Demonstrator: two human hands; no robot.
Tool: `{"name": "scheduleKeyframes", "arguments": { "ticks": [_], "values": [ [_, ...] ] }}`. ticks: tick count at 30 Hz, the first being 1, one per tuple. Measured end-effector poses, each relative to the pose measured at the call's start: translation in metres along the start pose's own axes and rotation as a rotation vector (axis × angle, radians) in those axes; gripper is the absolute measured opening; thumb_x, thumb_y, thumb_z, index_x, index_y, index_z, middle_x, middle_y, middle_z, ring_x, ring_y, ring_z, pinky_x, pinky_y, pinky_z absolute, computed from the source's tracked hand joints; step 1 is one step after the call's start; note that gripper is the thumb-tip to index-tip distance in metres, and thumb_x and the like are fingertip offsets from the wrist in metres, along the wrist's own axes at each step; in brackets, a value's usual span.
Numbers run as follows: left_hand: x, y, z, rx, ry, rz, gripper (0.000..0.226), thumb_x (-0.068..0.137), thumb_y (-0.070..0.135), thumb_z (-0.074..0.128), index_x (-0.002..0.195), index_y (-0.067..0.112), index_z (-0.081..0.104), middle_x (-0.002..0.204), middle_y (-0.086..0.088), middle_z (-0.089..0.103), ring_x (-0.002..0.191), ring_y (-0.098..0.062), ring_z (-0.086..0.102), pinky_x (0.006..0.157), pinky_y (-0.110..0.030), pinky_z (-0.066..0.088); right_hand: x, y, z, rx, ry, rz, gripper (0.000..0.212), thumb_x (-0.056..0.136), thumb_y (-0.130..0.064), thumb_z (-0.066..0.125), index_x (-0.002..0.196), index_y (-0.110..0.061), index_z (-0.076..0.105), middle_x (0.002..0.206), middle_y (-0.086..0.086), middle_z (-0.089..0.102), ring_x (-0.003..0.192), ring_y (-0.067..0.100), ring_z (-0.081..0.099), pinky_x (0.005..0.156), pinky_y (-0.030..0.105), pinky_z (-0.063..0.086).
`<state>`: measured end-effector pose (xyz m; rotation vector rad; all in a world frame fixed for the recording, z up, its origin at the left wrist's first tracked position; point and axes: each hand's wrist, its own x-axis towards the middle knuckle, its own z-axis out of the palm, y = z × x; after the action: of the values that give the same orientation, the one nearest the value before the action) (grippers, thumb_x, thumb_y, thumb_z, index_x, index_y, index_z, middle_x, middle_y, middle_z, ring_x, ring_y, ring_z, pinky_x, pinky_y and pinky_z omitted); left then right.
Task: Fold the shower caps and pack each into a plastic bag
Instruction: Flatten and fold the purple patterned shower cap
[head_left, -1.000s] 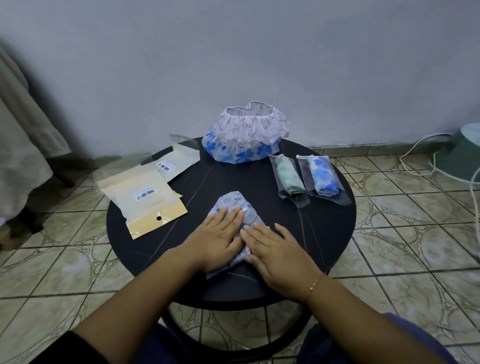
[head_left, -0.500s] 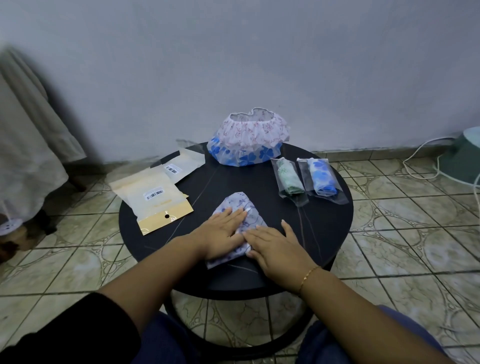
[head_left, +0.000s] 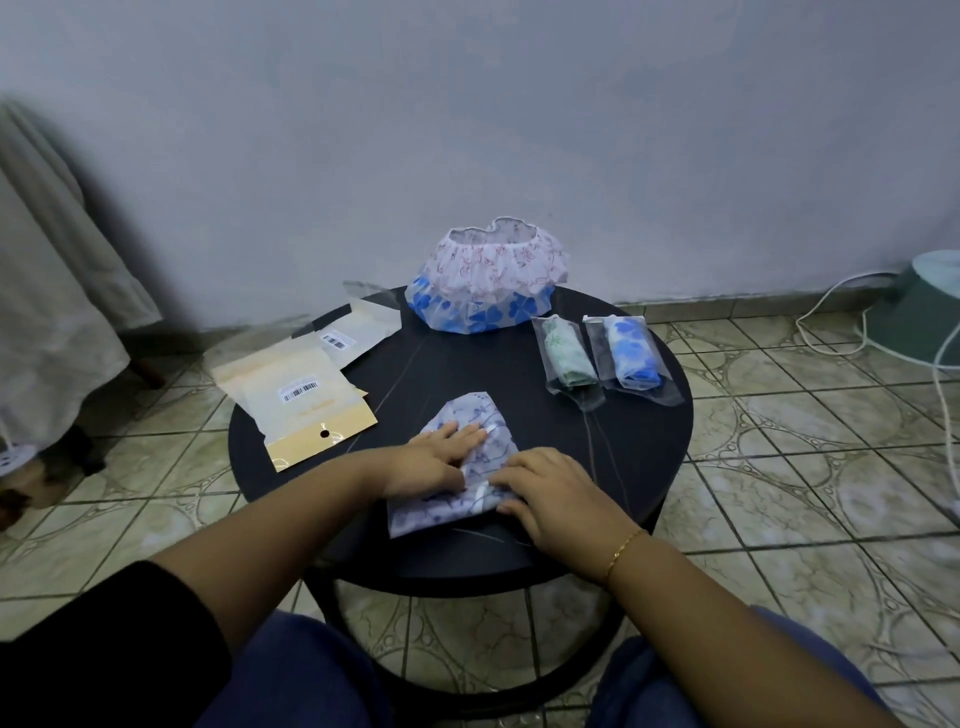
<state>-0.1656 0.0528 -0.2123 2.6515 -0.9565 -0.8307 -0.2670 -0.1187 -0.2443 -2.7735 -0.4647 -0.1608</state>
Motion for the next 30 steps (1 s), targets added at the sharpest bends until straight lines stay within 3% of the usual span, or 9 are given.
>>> {"name": "scheduleKeyframes", "arguments": {
  "ticks": [4, 6, 8, 12, 15, 18, 22, 25, 30],
  "values": [
    [0.003, -0.015, -0.005, -0.251, 0.025, 0.055, 0.074, 0.082, 0.026, 0.065, 0.147, 0.024, 0.028, 0.156, 0.004, 0.023, 0.143, -0.01, 0.02, 0.118, -0.03, 0.019, 0.005, 0.0, -0.006, 0.089, -0.016, 0.078, 0.039, 0.098, -0.046, 0.032, 0.123, -0.029, 0.056, 0.12, -0.006, 0.051, 0.118, 0.014, 0.039, 0.099, 0.029, 0.026],
    [0.002, -0.018, -0.005, -0.371, 0.08, 0.08, 0.037, 0.084, 0.008, 0.068, 0.113, 0.023, 0.051, 0.149, 0.002, 0.036, 0.137, -0.008, 0.034, 0.112, -0.028, 0.031, 0.008, 0.0, -0.008, 0.145, -0.02, 0.104, 0.029, 0.1, -0.038, 0.037, 0.119, -0.031, 0.057, 0.116, -0.007, 0.051, 0.115, 0.013, 0.038, 0.097, 0.031, 0.025],
    [0.003, -0.018, -0.007, -0.315, 0.116, 0.056, 0.014, 0.084, 0.02, 0.066, 0.09, 0.02, 0.053, 0.148, 0.007, 0.037, 0.135, -0.003, 0.034, 0.109, -0.028, 0.033, 0.012, 0.0, -0.011, 0.175, -0.033, 0.144, 0.028, 0.1, -0.036, 0.036, 0.114, -0.029, 0.059, 0.11, -0.007, 0.051, 0.112, 0.013, 0.037, 0.094, 0.031, 0.025],
    [0.0, -0.007, -0.011, -0.118, 0.08, 0.039, 0.062, 0.076, 0.058, 0.04, 0.128, 0.027, 0.056, 0.155, 0.013, 0.024, 0.14, -0.005, 0.025, 0.115, -0.026, 0.018, 0.023, 0.0, -0.012, 0.185, -0.051, 0.196, 0.029, 0.101, -0.037, 0.033, 0.1, -0.024, 0.058, 0.098, -0.008, 0.047, 0.106, 0.016, 0.037, 0.087, 0.032, 0.025],
    [0.001, -0.009, -0.013, -0.149, 0.059, 0.074, 0.036, 0.083, 0.058, 0.06, 0.071, 0.024, 0.066, 0.153, 0.015, 0.027, 0.136, 0.003, 0.028, 0.111, -0.024, 0.022, 0.031, -0.001, -0.013, 0.198, -0.047, 0.212, 0.024, 0.1, -0.035, 0.033, 0.093, -0.027, 0.055, 0.093, -0.009, 0.045, 0.104, 0.017, 0.038, 0.087, 0.033, 0.026],
    [-0.001, -0.009, -0.017, -0.152, 0.057, 0.085, 0.038, 0.088, 0.048, 0.059, 0.058, 0.025, 0.063, 0.153, 0.012, 0.03, 0.137, 0.004, 0.027, 0.112, -0.023, 0.02, 0.035, -0.001, -0.011, 0.361, 0.025, 0.265, 0.017, 0.098, -0.037, 0.043, 0.083, -0.03, 0.049, 0.08, -0.014, 0.049, 0.095, 0.014, 0.041, 0.085, 0.031, 0.029],
    [0.0, -0.012, -0.019, -0.182, 0.052, 0.115, 0.021, 0.086, 0.055, 0.054, 0.08, 0.045, 0.071, 0.151, 0.015, 0.033, 0.139, 0.0, 0.025, 0.116, -0.025, 0.016, 0.039, 0.001, -0.008, 0.476, 0.118, 0.308, 0.023, 0.093, -0.036, 0.053, 0.071, -0.035, 0.045, 0.077, -0.016, 0.048, 0.082, 0.009, 0.047, 0.086, 0.035, 0.039],
    [0.0, -0.013, -0.02, -0.181, 0.072, 0.096, 0.054, 0.076, 0.067, 0.049, 0.112, 0.033, 0.069, 0.151, 0.017, 0.032, 0.14, -0.001, 0.024, 0.117, -0.027, 0.015, 0.041, 0.005, -0.009, 0.57, 0.064, 0.356, 0.011, 0.092, -0.035, 0.054, 0.082, -0.034, 0.054, 0.086, -0.014, 0.056, 0.087, 0.008, 0.051, 0.089, 0.032, 0.04],
    [0.002, -0.014, -0.018, -0.108, 0.082, 0.067, 0.047, 0.093, 0.051, 0.045, 0.128, 0.024, 0.06, 0.152, 0.019, 0.027, 0.138, -0.002, 0.028, 0.105, -0.014, 0.018, 0.04, 0.012, -0.016, 0.753, 0.037, 0.442, 0.012, 0.092, -0.02, 0.057, 0.104, -0.02, 0.056, 0.094, 0.003, 0.057, 0.086, 0.011, 0.052, 0.077, 0.022, 0.041]
  ]
}}
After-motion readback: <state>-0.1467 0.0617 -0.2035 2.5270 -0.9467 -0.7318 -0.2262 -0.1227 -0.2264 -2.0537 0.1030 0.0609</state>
